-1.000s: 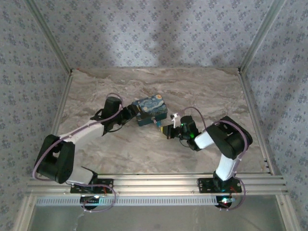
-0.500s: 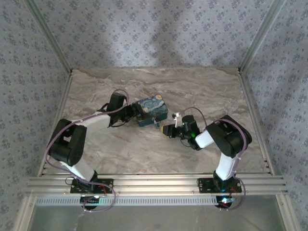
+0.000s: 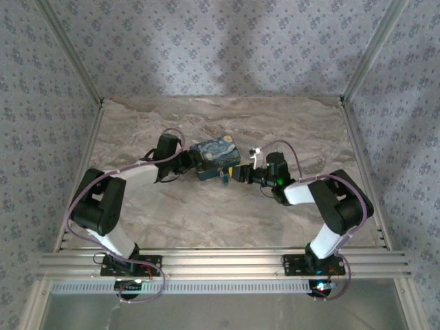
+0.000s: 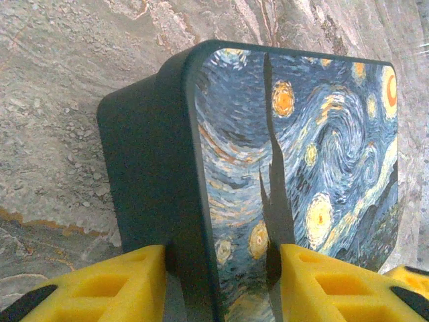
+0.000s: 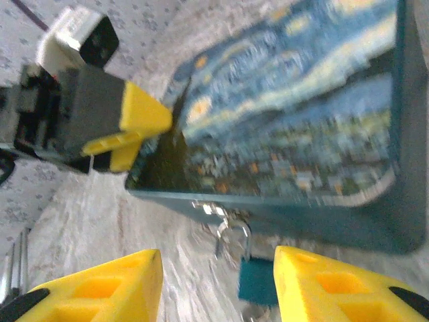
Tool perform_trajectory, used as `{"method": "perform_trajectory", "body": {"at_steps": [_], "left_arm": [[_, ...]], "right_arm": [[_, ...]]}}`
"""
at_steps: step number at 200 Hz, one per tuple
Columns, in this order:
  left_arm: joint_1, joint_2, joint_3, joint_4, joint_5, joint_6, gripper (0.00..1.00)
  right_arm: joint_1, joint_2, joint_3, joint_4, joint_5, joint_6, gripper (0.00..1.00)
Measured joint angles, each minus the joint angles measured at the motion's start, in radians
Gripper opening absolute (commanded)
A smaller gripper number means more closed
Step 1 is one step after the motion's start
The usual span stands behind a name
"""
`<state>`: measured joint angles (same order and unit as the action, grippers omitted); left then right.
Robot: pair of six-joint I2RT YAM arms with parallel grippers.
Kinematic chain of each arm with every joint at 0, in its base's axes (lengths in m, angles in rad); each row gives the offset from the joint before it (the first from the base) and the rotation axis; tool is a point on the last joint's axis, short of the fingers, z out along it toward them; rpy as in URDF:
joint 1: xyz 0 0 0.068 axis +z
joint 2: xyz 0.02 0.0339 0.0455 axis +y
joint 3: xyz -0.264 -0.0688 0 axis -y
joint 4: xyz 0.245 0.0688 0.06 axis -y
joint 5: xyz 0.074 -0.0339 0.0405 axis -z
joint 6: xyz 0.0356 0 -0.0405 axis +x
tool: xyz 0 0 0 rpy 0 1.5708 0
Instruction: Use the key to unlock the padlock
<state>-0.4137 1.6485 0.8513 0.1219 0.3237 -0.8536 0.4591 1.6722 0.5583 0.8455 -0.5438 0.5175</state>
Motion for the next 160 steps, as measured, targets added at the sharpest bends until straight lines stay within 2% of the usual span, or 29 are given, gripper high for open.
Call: {"method": "perform_trajectory", "body": {"at_steps": [98,133,160], "left_arm": [[-0.063,-0.109,-0.108,0.009,-0.053,-0.035,0.43],[-0.080,-0.119,-0.116,0.003,-0.062,-0.049,0.49],[-0.086,-0.144,-0.117,-0.040,-0.063,-0.048,0.55]], "right_arm": [[-0.039,0.132,0.174,-0.011,-0.063,-0.001,0.50],[-0.045,0.134,0.177,-0.012,-0.069,-0.009,0.51],[-0.082,0.075,0.117,-0.036,-0.087,-0.019,0.53]]}}
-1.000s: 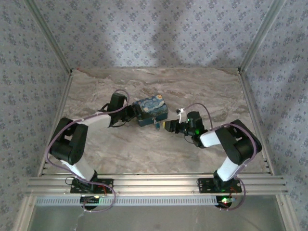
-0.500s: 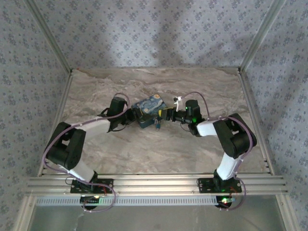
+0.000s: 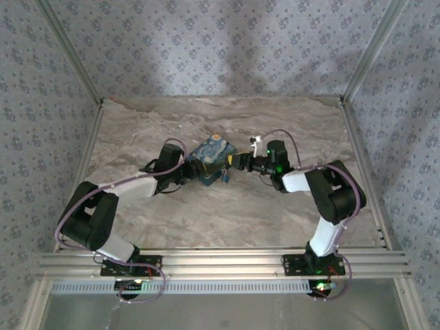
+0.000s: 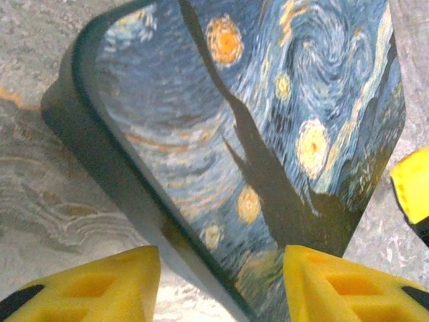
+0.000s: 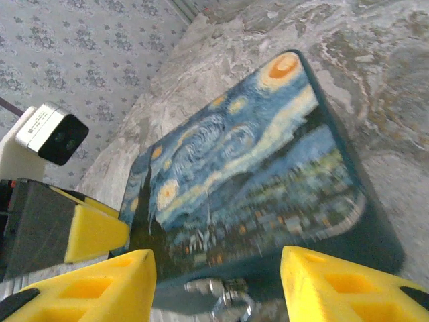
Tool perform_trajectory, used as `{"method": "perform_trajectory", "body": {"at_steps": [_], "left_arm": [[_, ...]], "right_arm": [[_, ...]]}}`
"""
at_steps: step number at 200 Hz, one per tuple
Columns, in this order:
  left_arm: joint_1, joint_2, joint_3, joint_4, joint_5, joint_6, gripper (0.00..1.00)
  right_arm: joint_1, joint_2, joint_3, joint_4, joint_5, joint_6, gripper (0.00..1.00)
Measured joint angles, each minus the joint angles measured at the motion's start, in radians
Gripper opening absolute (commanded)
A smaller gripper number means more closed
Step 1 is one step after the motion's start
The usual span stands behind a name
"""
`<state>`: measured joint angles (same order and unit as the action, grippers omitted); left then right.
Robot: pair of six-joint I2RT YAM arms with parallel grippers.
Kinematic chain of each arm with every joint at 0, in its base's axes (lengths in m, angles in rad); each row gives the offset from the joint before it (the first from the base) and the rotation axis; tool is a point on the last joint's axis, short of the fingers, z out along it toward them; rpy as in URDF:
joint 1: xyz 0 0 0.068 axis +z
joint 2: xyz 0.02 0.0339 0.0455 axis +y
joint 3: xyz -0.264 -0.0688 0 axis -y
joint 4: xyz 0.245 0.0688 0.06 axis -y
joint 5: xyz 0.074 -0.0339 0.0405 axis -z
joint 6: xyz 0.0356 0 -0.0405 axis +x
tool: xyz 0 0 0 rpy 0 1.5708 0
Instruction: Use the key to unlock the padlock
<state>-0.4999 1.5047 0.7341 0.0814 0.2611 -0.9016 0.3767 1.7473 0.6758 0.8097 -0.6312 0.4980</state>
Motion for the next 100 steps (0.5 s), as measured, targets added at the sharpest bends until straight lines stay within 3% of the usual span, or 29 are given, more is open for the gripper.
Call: {"method": "perform_trajectory", "body": {"at_steps": [55,100], "left_arm": [[0.000,-0.109,0.043,-0.120,-0.023,0.038,0.59],[0.000,-0.092,0.143,-0.110,0.031,0.045,0.55]], "right_arm": [[-0.024,-0.076,-0.073,-0.036,-0.062,-0.005,0.62],[0.023,0.023,-0.064,0.016,-0.111,0.030,0.62]]}}
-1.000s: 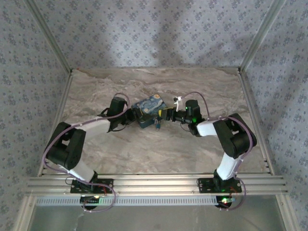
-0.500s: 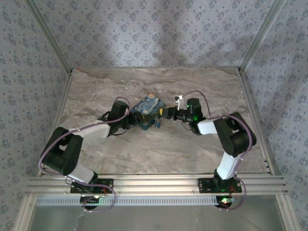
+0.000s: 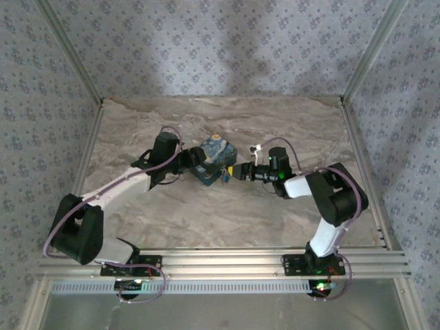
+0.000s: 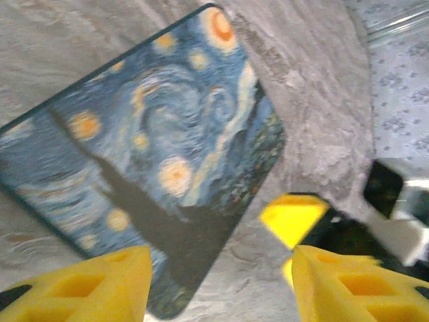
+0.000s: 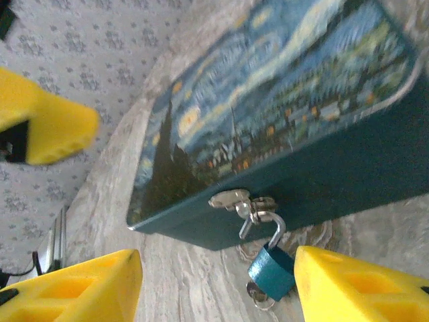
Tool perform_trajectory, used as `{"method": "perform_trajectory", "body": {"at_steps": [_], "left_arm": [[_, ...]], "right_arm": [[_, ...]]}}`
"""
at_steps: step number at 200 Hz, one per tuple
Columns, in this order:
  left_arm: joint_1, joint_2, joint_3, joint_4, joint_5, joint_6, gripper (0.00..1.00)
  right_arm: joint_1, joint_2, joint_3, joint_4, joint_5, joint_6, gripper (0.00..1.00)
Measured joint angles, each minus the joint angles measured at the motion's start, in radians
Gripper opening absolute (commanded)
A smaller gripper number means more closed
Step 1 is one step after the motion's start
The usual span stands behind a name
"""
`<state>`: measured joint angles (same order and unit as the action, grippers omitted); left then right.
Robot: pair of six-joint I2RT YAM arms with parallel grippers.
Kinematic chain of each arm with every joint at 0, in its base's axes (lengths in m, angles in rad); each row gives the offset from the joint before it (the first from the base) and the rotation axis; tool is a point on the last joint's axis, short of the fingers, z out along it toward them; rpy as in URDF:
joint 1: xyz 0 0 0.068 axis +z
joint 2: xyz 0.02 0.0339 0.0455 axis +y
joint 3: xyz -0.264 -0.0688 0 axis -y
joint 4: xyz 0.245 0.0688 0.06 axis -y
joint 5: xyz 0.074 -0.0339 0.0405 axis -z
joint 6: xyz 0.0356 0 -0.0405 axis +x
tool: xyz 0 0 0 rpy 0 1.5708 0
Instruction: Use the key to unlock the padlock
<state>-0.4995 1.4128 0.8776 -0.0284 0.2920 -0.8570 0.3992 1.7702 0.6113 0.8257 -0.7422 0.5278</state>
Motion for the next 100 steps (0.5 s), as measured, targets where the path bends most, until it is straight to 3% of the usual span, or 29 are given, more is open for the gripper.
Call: {"method": "perform_trajectory", "body": {"at_steps": [100], "left_arm": [[-0.013,0.251,0.111,0.080,0.152,-0.027,0.49]], "right_arm": [[0.034,0.181,0.092,0.066,-0.050,0.030,0.61]]}}
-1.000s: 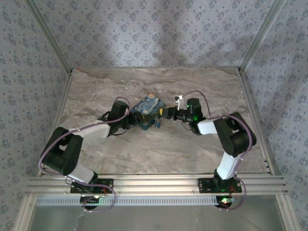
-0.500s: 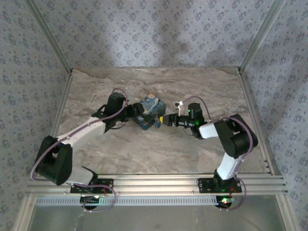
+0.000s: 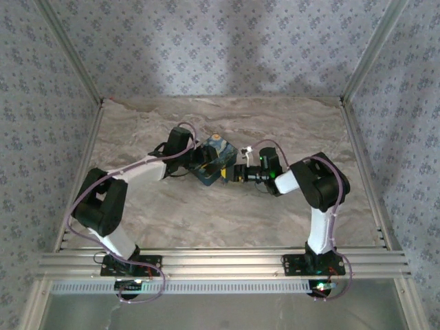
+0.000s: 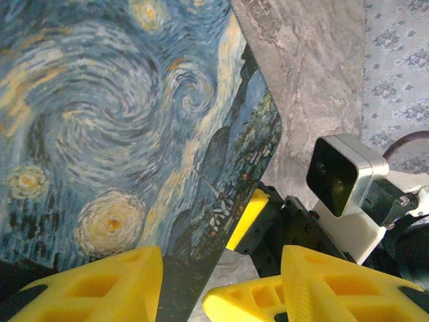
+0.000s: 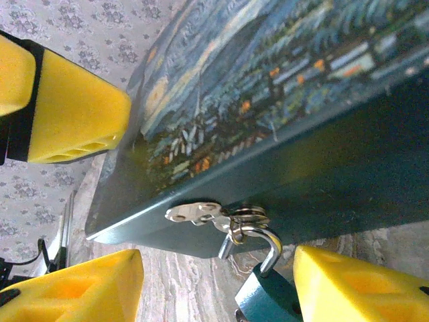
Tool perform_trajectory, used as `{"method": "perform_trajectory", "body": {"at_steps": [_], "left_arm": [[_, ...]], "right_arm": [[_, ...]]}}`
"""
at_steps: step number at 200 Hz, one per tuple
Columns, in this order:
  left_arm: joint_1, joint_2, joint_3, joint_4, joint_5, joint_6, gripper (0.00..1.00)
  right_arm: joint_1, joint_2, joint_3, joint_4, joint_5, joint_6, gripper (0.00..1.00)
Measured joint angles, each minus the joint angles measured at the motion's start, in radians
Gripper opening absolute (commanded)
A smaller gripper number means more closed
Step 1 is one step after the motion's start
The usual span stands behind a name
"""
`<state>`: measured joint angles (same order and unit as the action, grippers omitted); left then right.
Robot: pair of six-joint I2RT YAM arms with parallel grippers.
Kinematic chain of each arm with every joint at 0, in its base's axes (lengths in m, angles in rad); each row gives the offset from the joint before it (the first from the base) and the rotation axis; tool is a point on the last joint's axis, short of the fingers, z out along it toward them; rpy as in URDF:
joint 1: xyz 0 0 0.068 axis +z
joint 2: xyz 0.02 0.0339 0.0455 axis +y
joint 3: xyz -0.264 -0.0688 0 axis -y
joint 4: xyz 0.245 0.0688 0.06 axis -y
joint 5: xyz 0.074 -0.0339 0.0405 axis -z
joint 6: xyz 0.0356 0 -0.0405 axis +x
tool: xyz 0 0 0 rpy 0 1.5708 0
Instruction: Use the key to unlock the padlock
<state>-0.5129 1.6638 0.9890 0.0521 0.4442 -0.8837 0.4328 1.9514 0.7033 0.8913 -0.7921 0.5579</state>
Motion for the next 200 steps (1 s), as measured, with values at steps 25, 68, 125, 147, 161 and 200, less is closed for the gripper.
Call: {"method": "perform_trajectory", "body": {"at_steps": [25,68,125,147,161,200], "left_arm": [[0.000,0.005,0.000,0.002,0.005,0.000,0.49],[0.000,0.006,0.000,0.002,0.005,0.000,0.49],[0.000,0.006,0.000,0.002,0.005,0.000,0.48],[0.000,0.006,0.000,0.002,0.005,0.000,0.48],[0.000,0.006,0.000,0.001,0.005,0.000,0.48],[0.000,0.006,0.000,0.001,0.005,0.000,0.48]], "right_arm": [[0.000,0.011,0.006,0.009,-0.012,0.003,0.61],[0.007,0.026,0.018,0.029,-0.038,0.004,0.57],[0.011,0.033,0.019,0.041,-0.054,0.011,0.50],[0.011,0.033,0.019,0.042,-0.055,0.014,0.46],[0.011,0.033,0.019,0.042,-0.058,0.015,0.44],[0.011,0.040,0.019,0.041,-0.058,0.014,0.39]]}}
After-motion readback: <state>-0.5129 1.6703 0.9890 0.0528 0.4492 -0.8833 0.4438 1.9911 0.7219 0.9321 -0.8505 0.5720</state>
